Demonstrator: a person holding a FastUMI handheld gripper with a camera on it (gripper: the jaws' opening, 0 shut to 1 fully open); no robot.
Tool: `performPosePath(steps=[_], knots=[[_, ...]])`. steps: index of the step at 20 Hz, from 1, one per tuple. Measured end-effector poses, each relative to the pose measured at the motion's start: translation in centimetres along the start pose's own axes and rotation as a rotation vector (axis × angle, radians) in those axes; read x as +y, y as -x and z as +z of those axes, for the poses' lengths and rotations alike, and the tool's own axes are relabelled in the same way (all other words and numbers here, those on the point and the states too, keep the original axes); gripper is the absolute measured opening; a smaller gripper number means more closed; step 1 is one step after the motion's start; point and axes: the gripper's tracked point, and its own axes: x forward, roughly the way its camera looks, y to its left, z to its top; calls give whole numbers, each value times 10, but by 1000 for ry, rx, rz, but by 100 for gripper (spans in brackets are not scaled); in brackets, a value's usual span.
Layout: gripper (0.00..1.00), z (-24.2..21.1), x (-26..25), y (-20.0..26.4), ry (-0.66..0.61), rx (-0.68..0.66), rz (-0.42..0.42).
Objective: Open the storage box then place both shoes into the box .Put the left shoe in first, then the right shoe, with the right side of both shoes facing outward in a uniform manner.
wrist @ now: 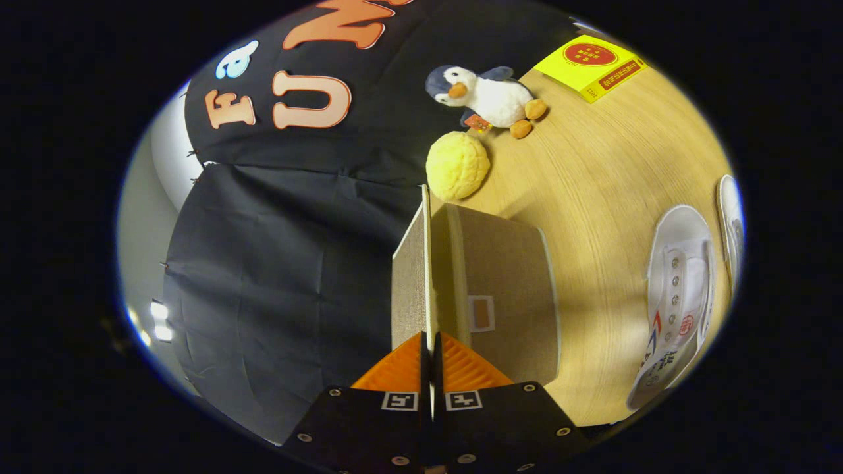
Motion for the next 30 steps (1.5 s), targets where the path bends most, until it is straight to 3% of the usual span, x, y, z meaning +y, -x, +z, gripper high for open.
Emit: performPosePath(steps=[5, 9, 14, 22, 25, 27, 28, 30], knots=[[1, 6, 76, 6, 47, -14, 99], [2, -3, 123, -11, 174, 5, 105], [3, -16, 173, -49, 222, 51, 138], [6, -54, 218, -135, 211, 155, 124], [9, -65, 210, -151, 227, 177, 125], [24, -67, 211, -158, 233, 179, 146], [39, -64, 211, -156, 243, 177, 152], [53, -58, 212, -138, 270, 153, 142]])
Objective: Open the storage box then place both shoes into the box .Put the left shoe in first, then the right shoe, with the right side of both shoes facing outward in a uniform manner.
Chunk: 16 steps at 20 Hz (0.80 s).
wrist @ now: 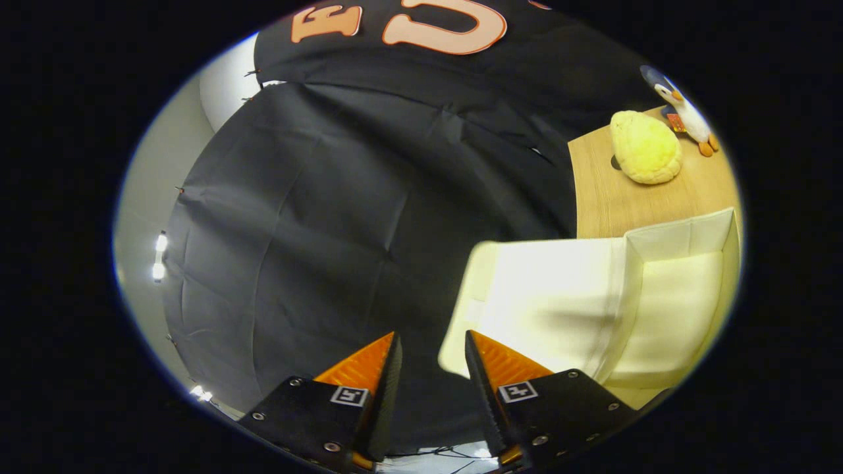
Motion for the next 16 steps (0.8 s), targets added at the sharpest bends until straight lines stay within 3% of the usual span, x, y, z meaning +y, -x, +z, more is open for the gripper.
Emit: performPosePath(steps=[2, 8, 11, 16], knots=[[66, 11, -10, 17, 29, -37, -24], [86, 36, -68, 87, 90, -143, -138], [90, 40, -109, 128, 134, -188, -232], [91, 31, -199, 189, 235, -219, -469]])
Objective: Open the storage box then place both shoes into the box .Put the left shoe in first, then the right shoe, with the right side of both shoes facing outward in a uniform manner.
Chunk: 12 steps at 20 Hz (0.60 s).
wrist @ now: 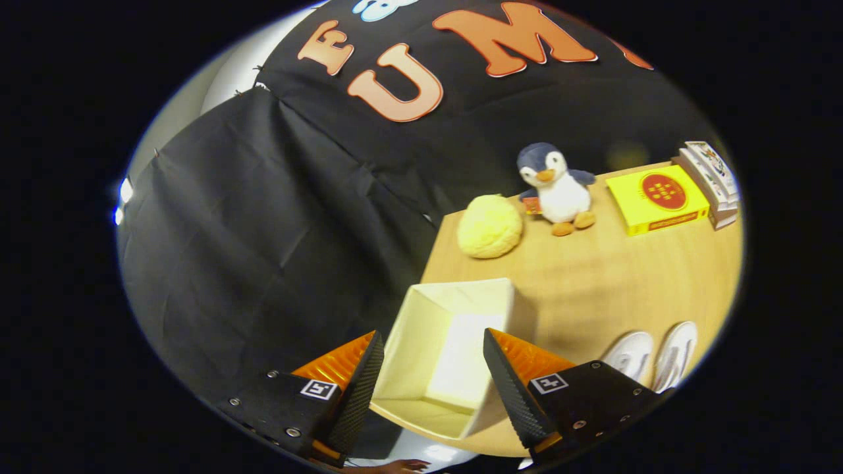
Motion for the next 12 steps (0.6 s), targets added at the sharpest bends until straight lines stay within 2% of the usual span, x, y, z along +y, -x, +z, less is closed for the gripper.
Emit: performPosePath(steps=[4, 6, 9, 12], knots=[[89, -32, -77, 17, 35, 38, -125], [80, -55, -110, 29, 19, 76, -176], [75, -86, -154, 41, 38, 119, -268], [71, -118, -185, 49, 103, 175, -325]])
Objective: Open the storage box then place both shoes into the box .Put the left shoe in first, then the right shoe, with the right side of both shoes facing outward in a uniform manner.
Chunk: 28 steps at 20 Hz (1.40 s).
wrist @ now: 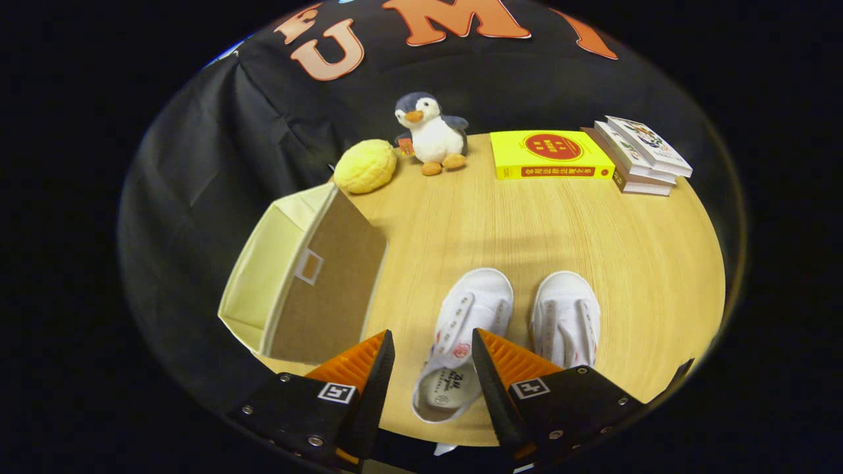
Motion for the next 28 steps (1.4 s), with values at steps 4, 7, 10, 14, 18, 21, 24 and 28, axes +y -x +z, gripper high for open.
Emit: performPosePath(steps=[4, 7, 10, 14, 18, 21, 24, 28], knots=[[53, -40, -20, -15, 45, 56, -58], [48, -55, -33, -23, 74, 80, -100], [43, -63, -49, -39, 110, 88, -156], [32, -51, -55, -61, 46, 22, -184], [16, -53, -54, -71, -102, -14, -217], [6, -52, -54, -71, -141, -12, -210], [1, -48, -53, -69, -228, 25, -184], [1, -40, -34, -56, -329, 41, -124]])
